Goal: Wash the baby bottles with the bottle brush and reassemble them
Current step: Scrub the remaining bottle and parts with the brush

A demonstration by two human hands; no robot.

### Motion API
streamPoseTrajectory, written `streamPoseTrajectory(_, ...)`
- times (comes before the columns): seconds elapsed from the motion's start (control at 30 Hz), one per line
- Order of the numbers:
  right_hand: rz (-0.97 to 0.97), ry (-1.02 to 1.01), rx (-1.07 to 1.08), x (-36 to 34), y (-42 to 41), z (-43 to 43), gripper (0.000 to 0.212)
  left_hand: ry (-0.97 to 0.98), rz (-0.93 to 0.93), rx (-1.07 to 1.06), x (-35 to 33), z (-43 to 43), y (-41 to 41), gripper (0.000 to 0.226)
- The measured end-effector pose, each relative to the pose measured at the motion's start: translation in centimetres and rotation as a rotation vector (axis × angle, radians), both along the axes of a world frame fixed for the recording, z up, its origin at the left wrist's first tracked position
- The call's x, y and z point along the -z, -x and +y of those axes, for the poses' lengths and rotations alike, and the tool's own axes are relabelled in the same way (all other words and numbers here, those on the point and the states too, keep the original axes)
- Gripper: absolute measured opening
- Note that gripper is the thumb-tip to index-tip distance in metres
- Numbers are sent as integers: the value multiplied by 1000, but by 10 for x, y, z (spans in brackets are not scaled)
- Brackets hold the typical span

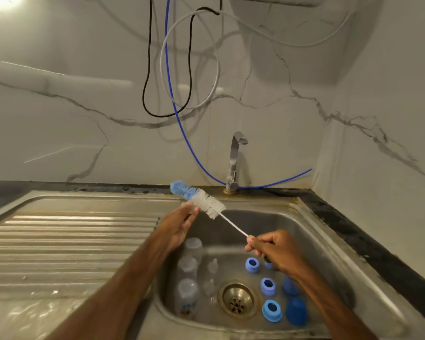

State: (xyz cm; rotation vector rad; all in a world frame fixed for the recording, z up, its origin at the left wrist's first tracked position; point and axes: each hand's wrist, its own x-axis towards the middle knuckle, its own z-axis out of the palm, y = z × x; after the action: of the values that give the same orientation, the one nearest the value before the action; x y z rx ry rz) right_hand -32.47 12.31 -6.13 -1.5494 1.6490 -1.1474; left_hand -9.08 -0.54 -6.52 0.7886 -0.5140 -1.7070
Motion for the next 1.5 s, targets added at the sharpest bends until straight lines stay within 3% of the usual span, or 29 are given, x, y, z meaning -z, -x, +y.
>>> streamPoseTrajectory(0.33, 135, 13, 105, -1, 15, 25, 60, 23, 70, -103, -1, -25, -24, 29)
streamPoseTrajectory(0.5, 232, 20, 106, -2, 17, 24, 43, 68, 182, -138, 1, -32, -34, 36)
streamPoseTrajectory(0.7, 263, 69, 186, -7, 13, 30, 45, 140, -55, -103, 8, -27, -29, 15)
streamPoseTrajectory(1.07, 322, 10, 230, -4, 15, 27, 47, 320, -119, -214, 2, -24, -19, 25)
streamPoseTrajectory(1.17, 310, -39, 155, -2, 18, 23, 51, 396, -190, -221, 4, -26, -20, 25)
streamPoseTrajectory(1.37, 264, -176, -17, 1, 13, 22, 60, 372, -345, -130, 10, -31, -28, 23)
streamPoseTrajectory(1.5, 143, -184, -80, -4, 9, 25, 60, 283, -271, -92, 12, -32, -30, 29)
